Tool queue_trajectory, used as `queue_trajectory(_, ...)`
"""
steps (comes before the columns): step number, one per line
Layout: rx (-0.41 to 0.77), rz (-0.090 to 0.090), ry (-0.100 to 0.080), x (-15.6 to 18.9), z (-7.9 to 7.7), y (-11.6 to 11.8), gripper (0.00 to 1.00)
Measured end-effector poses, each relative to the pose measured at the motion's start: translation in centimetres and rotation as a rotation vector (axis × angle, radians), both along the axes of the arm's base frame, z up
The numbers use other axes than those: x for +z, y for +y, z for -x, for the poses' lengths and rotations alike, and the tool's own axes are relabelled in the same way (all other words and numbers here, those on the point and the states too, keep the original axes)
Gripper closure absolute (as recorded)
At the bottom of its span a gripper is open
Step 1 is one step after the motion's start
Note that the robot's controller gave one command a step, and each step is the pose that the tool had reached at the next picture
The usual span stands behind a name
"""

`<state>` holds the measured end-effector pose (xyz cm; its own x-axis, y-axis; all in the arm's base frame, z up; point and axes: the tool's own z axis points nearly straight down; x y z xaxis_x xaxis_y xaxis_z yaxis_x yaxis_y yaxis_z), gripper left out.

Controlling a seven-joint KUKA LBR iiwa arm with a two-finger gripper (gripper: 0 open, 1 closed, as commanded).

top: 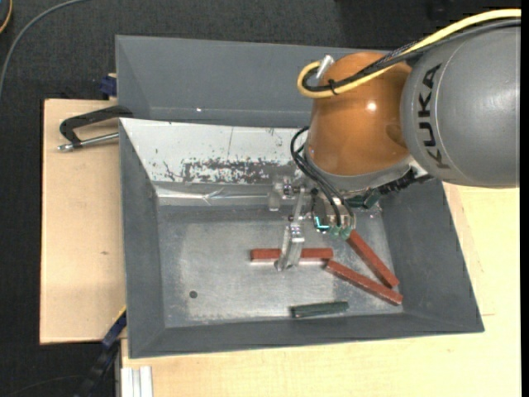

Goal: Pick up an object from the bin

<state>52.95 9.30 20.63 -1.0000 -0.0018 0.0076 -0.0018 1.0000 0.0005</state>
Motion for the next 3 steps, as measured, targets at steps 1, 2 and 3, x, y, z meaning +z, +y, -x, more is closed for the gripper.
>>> queue_trajectory(1,-0.048,0.001,0.001,-14.0,0.9,-0.4,0.0)
queue_trajectory(2,0.013,0.0,-0.017,-13.5,-3.6,-4.8,0.0)
queue_trajectory(3,0.015,-0.001,-0.012,-13.6,-3.4,-4.6,1.0)
